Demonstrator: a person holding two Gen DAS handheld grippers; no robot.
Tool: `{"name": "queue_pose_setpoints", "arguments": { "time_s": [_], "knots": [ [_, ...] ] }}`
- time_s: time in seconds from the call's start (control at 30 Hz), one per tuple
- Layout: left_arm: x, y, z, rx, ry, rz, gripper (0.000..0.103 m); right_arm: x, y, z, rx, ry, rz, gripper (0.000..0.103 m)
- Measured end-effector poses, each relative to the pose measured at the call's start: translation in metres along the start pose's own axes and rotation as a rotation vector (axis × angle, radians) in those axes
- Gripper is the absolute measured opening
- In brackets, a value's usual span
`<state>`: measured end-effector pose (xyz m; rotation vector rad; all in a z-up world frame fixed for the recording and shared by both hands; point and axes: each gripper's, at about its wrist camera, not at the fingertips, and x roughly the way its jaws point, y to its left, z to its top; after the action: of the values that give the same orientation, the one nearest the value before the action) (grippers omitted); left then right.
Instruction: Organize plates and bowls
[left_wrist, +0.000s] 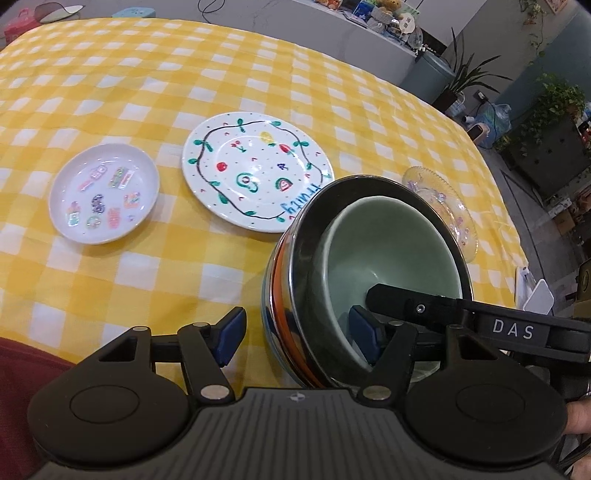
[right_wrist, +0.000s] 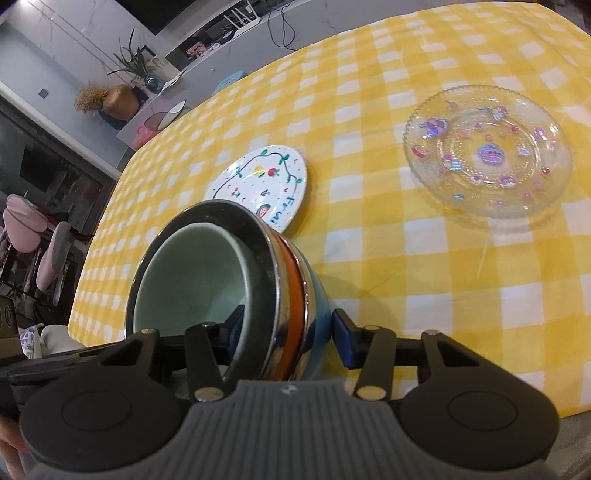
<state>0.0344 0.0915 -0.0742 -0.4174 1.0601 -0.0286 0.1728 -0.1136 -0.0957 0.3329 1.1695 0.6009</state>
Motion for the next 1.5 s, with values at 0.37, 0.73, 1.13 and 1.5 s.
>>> {"name": "queue_pose_setpoints", "arguments": {
  "time_s": [0.37, 0.73, 1.13, 1.5],
  "knots": [
    [-0.007, 0.012, 0.002, -0.023, -0.001, 0.006, 0.064, 0.011, 0.007, 0.001, 0.006, 0.020, 0.024, 0.048],
    [-0.011, 0.024, 0.004, -0.064, -0.021, 0.007, 0.061, 0.018, 0.017, 0.000, 0.001, 0.022, 0.031, 0.048],
    [-0.018, 0.008, 0.001, 0.031, -0.136, 0.104, 0.053, 0.012, 0.002, -0.001, 0.076, 0.008, 0.112, 0.054],
    [-0.031, 0.003, 0.003, 0.062, -0.222, 0.087, 0.062, -0.017, -0.001, 0.007, 0.061, -0.076, 0.169, 0.061]
  ]
}}
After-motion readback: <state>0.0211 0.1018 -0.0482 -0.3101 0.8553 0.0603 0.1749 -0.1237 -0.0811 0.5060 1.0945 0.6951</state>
